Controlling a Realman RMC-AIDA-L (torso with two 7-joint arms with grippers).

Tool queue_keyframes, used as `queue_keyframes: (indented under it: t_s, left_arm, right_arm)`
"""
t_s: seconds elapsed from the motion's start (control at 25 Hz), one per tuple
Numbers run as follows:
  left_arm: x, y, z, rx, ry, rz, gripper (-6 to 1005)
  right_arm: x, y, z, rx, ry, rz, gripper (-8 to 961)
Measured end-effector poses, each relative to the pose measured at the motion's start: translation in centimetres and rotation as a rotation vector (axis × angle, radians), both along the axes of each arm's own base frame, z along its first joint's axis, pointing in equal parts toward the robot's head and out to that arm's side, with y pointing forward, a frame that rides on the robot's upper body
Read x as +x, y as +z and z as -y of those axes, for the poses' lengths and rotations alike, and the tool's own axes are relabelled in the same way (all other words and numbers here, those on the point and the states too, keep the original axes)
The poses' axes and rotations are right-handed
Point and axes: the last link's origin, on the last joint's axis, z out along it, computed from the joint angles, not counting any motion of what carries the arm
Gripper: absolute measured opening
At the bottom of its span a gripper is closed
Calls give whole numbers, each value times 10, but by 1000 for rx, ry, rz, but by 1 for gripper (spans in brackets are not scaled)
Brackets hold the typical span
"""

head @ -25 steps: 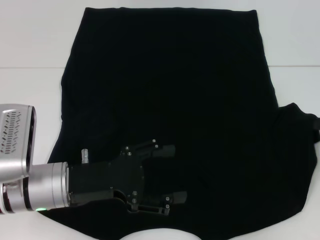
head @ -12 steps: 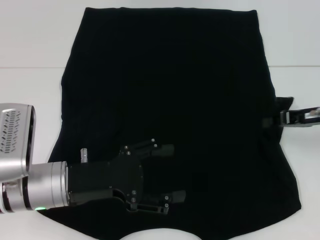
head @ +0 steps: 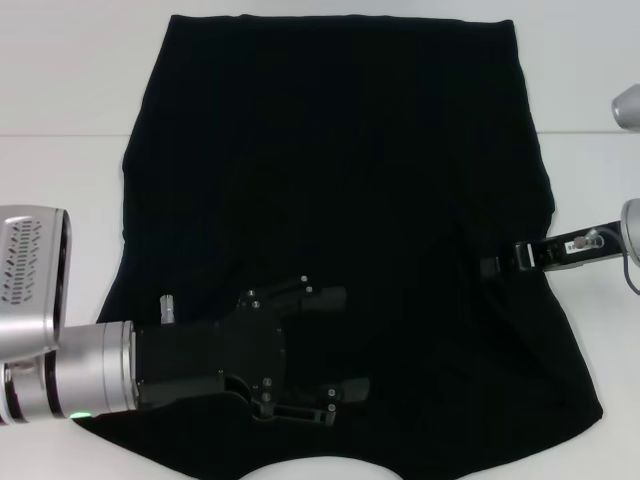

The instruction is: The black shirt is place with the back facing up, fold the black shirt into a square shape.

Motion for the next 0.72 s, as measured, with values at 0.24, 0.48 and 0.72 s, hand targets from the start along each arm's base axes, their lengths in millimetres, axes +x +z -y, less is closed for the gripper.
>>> queue_keyframes:
  t_s: [0.24, 0.48, 0.72]
  left_arm:
    - [0, 0, -1, 2, 0, -2, 949]
    - [-2, 4, -3, 24, 16, 8, 949]
    - [-6, 14, -8, 31, 102, 47, 948]
  right_arm:
    - [-4, -2, 1, -23, 3, -5, 2]
    - [-12, 15, 5, -27, 32, -63, 111]
    - [-20, 36, 5, 31, 91, -170, 288]
